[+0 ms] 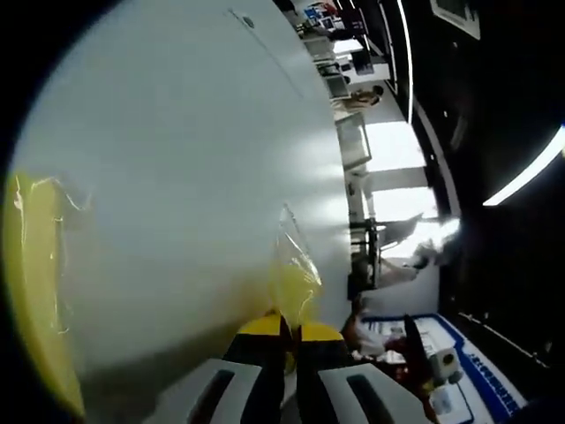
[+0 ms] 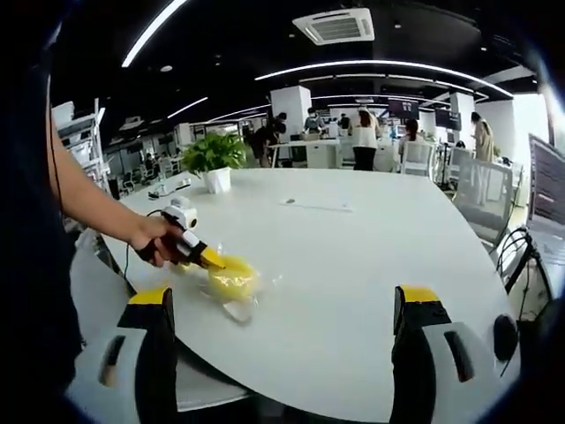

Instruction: Compare the silicone blocks by pressing each to a similar depth, holding the contact briefly, and releasing to observe deformation and rebound differences across the visible hardness samples.

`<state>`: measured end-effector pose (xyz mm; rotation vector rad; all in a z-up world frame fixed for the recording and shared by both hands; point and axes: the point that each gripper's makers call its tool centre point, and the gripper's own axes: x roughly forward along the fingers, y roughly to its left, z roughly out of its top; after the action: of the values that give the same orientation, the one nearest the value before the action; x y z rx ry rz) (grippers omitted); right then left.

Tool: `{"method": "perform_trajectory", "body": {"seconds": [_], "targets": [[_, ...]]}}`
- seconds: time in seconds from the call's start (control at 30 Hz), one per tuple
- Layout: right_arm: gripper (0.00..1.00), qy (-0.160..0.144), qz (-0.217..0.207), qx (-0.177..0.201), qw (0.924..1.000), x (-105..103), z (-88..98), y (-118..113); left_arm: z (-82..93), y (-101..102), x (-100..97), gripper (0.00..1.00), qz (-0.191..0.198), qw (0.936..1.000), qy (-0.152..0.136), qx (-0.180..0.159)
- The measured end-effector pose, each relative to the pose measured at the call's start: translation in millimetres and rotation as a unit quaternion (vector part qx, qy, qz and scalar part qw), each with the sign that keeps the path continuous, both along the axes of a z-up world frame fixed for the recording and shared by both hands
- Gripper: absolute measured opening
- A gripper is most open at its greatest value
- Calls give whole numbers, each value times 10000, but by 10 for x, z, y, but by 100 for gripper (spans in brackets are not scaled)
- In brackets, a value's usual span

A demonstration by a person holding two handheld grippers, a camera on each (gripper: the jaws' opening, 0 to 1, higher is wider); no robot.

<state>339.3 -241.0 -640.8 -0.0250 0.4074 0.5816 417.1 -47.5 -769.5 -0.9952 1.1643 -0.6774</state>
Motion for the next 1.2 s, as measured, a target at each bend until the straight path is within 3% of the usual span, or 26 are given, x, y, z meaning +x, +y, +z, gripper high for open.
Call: {"method": "perform_trajectory", "body": {"seconds": [0.2, 0.27, 0.3, 0.53, 0.8, 0.93, 1.07, 1.1, 1.13, 1.2], "targets": [[97, 132, -34, 57, 9999, -7, -45, 12, -36, 6, 16, 0, -3, 10000, -37, 27], [97, 149, -23, 47, 9999, -4, -50, 17, -62, 27, 11, 1, 29, 9999, -17, 155], [97, 151, -29, 58, 9999, 0, -42, 21, -90, 36, 6, 1, -61, 9993, -126, 351], [97, 227, -6, 61, 9997, 25, -82, 24, -183, 63, -10, 3, -307, 9951, -395, 848], [97, 219, 31, 96, 9997, 43, -53, 78, -238, 99, -2, 5, -394, 9919, -531, 1084], [97, 234, 34, 122, 9996, 45, -62, 91, -255, 135, 19, 10, -421, 9906, -585, 1163], [97, 242, 46, 141, 9996, 49, -47, 116, -292, 205, 45, 22, -490, 9857, -801, 1398], [97, 241, 45, 146, 9996, 50, -41, 118, -290, 237, 65, 22, -554, 9828, -998, 1451], [97, 234, 45, 155, 9996, 53, -35, 122, -272, 246, 50, 24, -523, 9843, -902, 1425], [97, 233, 48, 150, 9996, 54, -36, 124, -196, 281, 116, 32, -418, 9827, -1121, 1411]]}}
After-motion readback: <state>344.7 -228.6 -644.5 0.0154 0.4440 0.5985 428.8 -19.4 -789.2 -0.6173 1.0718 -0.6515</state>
